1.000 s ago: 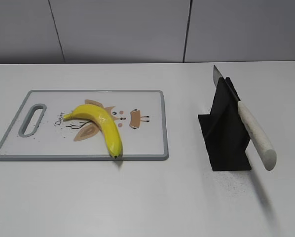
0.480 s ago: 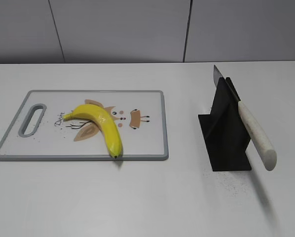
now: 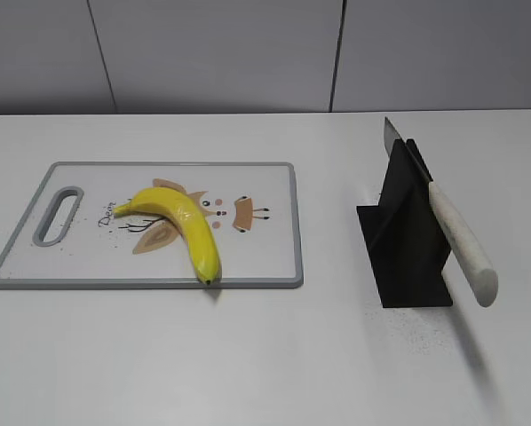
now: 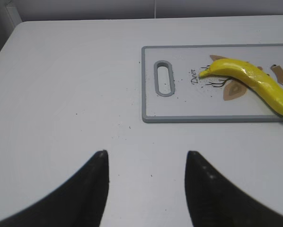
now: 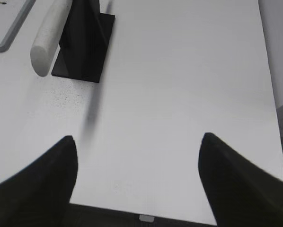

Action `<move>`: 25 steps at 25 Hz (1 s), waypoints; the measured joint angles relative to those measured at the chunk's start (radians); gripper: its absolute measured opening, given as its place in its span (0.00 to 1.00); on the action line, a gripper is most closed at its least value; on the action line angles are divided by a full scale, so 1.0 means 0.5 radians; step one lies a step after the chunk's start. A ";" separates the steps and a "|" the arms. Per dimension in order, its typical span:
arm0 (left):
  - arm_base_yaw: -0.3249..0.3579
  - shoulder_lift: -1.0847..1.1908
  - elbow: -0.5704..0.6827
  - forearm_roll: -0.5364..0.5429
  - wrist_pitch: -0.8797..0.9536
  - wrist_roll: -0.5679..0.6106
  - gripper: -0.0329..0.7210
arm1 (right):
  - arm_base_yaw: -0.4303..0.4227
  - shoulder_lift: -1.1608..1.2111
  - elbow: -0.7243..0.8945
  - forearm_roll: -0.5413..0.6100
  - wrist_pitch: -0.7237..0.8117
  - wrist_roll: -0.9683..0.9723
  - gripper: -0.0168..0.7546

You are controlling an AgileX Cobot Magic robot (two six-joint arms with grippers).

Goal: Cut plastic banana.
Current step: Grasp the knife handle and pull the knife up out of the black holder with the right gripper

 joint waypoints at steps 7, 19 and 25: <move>0.000 0.000 0.000 0.001 0.000 0.000 0.77 | 0.000 0.269 -0.117 0.000 -0.002 0.090 0.79; 0.000 0.000 0.000 0.001 0.000 0.000 0.85 | 0.000 0.693 -0.385 0.062 0.014 0.289 0.79; 0.000 0.000 0.000 0.001 0.000 0.000 0.83 | 0.000 1.058 -0.547 0.288 0.060 0.302 0.75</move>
